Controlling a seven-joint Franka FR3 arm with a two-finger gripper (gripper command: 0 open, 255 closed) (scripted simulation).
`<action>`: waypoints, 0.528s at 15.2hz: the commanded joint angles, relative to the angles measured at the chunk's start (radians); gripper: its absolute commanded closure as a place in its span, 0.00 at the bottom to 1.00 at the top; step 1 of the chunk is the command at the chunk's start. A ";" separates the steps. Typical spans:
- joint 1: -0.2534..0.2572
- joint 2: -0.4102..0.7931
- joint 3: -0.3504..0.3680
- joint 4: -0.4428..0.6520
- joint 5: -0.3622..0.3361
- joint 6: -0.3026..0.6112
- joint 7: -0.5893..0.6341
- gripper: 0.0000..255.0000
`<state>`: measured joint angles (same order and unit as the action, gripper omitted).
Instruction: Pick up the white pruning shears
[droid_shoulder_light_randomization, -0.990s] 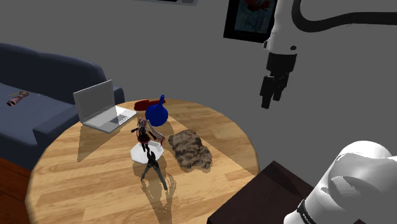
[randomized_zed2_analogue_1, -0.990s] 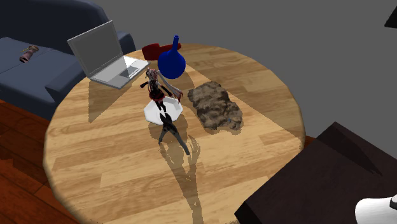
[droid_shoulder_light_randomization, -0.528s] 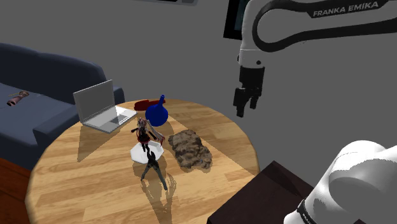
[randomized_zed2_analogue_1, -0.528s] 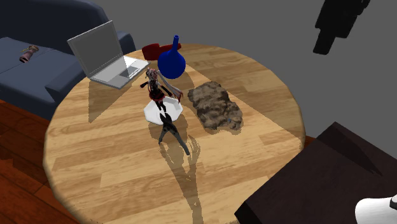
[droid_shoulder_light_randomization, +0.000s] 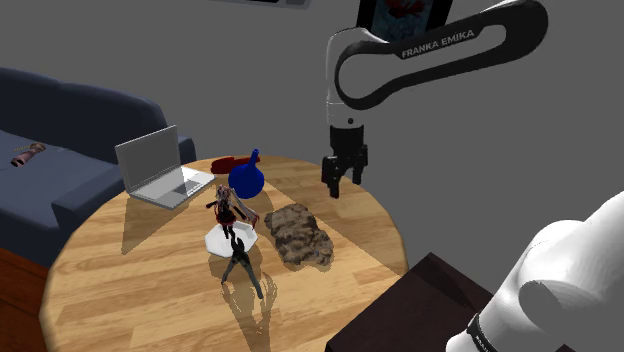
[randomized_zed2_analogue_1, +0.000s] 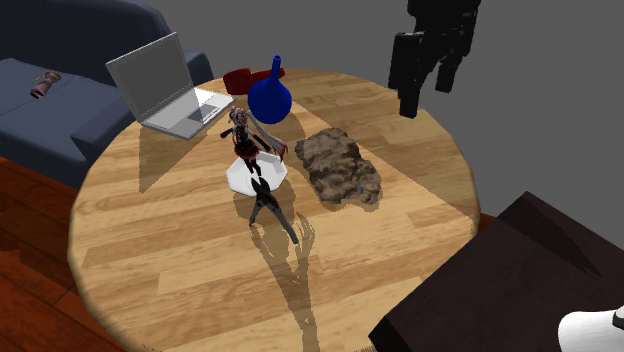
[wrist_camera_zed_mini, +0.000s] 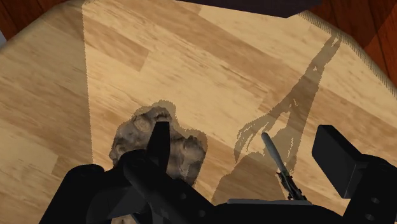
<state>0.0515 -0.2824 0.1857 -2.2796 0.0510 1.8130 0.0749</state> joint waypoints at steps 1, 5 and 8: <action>0.005 0.079 0.016 0.034 -0.005 0.033 0.020 0.00; 0.017 0.242 0.043 0.126 -0.025 0.080 0.065 0.00; 0.031 0.366 0.057 0.208 -0.046 0.103 0.098 0.00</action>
<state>0.0765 0.0465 0.2366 -2.0911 0.0103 1.9050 0.1598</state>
